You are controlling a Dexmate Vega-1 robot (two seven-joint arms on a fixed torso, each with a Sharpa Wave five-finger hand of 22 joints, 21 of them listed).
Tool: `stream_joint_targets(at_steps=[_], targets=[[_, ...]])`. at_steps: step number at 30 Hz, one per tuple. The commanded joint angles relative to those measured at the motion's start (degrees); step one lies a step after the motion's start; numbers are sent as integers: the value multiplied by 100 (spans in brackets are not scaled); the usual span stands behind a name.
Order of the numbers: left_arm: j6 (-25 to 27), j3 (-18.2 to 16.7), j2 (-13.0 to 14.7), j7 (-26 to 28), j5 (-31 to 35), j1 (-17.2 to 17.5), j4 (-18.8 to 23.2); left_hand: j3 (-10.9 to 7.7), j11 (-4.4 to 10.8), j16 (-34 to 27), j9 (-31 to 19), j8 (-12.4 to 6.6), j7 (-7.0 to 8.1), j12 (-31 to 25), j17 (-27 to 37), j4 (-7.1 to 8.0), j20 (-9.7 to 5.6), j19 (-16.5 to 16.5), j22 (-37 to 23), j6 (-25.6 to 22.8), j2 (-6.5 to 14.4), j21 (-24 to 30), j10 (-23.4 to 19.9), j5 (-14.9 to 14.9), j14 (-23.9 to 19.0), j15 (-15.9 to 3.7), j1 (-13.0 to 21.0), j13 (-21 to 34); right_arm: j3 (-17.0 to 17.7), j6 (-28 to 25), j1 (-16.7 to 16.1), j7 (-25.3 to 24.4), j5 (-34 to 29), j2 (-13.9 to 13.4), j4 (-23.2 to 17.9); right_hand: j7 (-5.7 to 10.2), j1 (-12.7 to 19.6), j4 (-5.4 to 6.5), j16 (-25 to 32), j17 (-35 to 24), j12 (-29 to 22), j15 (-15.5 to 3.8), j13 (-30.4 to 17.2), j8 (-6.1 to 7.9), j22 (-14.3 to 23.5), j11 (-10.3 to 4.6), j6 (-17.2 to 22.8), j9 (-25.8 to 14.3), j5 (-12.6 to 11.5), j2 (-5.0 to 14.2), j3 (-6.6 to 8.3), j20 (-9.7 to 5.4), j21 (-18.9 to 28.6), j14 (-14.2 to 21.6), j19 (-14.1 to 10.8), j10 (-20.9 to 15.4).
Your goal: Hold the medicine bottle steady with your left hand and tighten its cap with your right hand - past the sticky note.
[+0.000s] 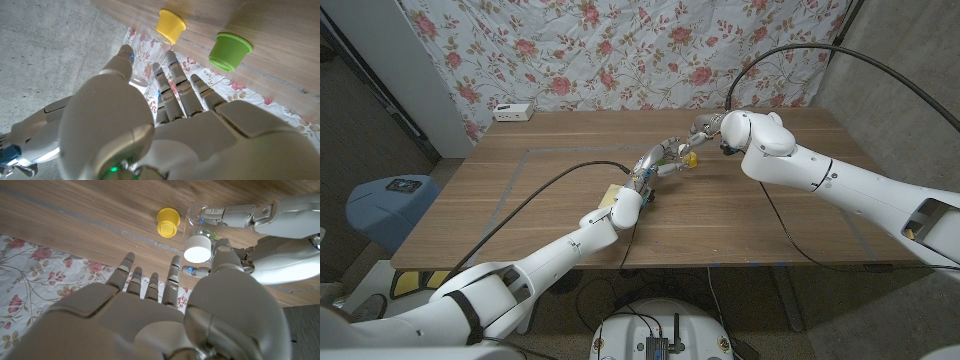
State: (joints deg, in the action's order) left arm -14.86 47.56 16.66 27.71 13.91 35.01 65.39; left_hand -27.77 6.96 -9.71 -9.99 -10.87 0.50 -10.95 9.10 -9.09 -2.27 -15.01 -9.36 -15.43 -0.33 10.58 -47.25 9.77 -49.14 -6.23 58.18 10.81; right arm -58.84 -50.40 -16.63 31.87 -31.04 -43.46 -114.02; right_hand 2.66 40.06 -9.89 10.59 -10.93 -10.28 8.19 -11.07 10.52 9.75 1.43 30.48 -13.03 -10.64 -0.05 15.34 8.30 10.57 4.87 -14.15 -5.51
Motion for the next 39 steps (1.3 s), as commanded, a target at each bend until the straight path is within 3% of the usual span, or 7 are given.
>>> stream_joint_targets(at_steps=[1, 15, 26, 39], targets=[[-89, 24, -28, -38, -19, -57, -98, 29, 225, -31, -13, 20, 41, -36, 13, 2, -781, 10, -13, 10, -37, -3, -233, 18, -40, -516, 39, 12, 39, 84, -36, -14, -93, 80, 117, 47, 91, 15, 39, 1, -51, 27, -9, 65, 10, 24, 109, -5, -46, 7, 68, -9, 20, 5, -17, -14], [-87, 26, -54, -19, -35, -46, -128, 53, 231, -32, -12, 19, 40, -33, 11, 8, -779, 10, -13, 15, -54, -3, -227, 23, -39, -520, 41, 13, 91, 114, -118, -170, -160, 142, 198, 168, 231, 31, 89, 6, -124, -61, -5, 236, 10, -26, 540, 2, -38, 33, 131, -43, 62, 107, -116, -165], [-87, 30, -61, -19, -40, -55, -146, 56, 229, -30, -12, 19, 38, -34, 9, 14, -771, 11, -13, 19, -45, -3, -231, 28, -39, -523, 47, 13, 104, 75, -187, -290, -262, 183, 219, 224, 370, 44, 138, 11, -182, -174, 0, 420, 10, -78, 1125, 12, -18, 44, 183, -76, 86, 281, -232, -406], [-125, 42, -84, -26, -52, -98, -226, 56, 246, -26, -12, 19, 33, -32, 8, 21, -770, 14, -13, 24, -37, -3, -229, 30, -35, -517, 48, 13, 116, 32, -251, -426, -335, 245, 265, 286, 444, 60, 161, 12, -199, -238, 3, 528, 10, -138, 1511, 21, -14, 65, 210, -84, 101, 399, -335, -563]])
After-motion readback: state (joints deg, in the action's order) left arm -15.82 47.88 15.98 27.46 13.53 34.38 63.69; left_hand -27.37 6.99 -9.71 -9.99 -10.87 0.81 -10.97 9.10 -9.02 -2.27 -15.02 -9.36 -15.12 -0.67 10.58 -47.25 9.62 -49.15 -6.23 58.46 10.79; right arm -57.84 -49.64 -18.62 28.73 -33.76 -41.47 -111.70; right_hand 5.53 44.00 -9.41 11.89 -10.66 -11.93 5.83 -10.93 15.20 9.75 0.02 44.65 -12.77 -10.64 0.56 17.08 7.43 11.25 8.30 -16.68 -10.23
